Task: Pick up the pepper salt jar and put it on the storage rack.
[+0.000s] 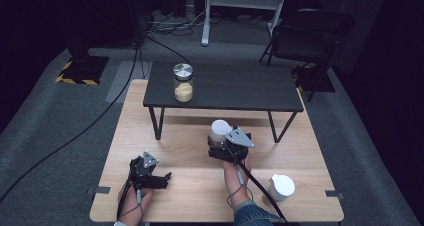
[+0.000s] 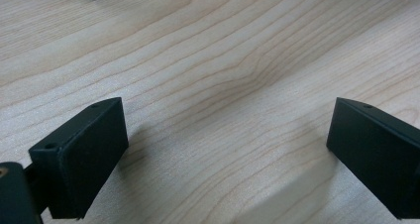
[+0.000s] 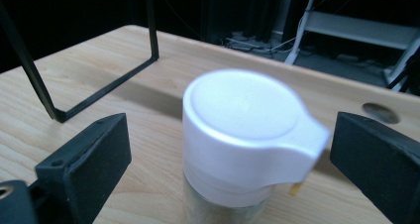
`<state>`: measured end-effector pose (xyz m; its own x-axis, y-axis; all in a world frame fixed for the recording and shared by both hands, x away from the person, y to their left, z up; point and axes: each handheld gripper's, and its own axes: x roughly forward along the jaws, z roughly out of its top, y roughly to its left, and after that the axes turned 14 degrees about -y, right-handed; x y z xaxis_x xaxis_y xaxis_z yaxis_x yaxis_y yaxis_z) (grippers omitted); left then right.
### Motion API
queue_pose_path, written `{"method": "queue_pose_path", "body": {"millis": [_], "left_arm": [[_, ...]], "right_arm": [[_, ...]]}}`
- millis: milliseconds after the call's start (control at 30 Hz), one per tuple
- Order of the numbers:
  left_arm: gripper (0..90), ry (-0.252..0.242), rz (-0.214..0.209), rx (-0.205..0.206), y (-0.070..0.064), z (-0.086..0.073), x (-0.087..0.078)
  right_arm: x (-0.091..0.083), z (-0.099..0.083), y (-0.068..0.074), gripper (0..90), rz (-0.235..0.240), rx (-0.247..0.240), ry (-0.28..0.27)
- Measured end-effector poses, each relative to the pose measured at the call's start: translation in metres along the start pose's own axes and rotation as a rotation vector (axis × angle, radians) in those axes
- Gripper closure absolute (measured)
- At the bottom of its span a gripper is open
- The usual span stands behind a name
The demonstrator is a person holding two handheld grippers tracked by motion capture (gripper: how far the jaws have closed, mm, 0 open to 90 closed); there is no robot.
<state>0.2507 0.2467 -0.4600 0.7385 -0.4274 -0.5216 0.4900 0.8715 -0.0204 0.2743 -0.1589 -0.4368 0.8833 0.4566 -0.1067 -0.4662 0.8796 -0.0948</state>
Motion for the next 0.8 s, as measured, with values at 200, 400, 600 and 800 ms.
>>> {"method": "queue_pose_path", "body": {"millis": [200,400,600,800], "left_arm": [[2.5,0.000,0.000,0.000,0.000,0.000,0.000],[2.5,0.000,0.000,0.002,0.000,0.000,0.000],[2.5,0.000,0.001,0.002,0.000,0.000,0.000],[2.5,0.000,0.001,0.002,0.000,0.000,0.000]], "right_arm": [[0.012,-0.014,-0.006,2.9,0.019,0.013,0.008],[0.025,-0.023,-0.011,6.4,0.017,0.035,0.058],[0.034,-0.030,-0.014,13.0,0.030,0.027,0.092],[0.040,-0.038,-0.015,23.1,0.040,0.025,0.114]]}}
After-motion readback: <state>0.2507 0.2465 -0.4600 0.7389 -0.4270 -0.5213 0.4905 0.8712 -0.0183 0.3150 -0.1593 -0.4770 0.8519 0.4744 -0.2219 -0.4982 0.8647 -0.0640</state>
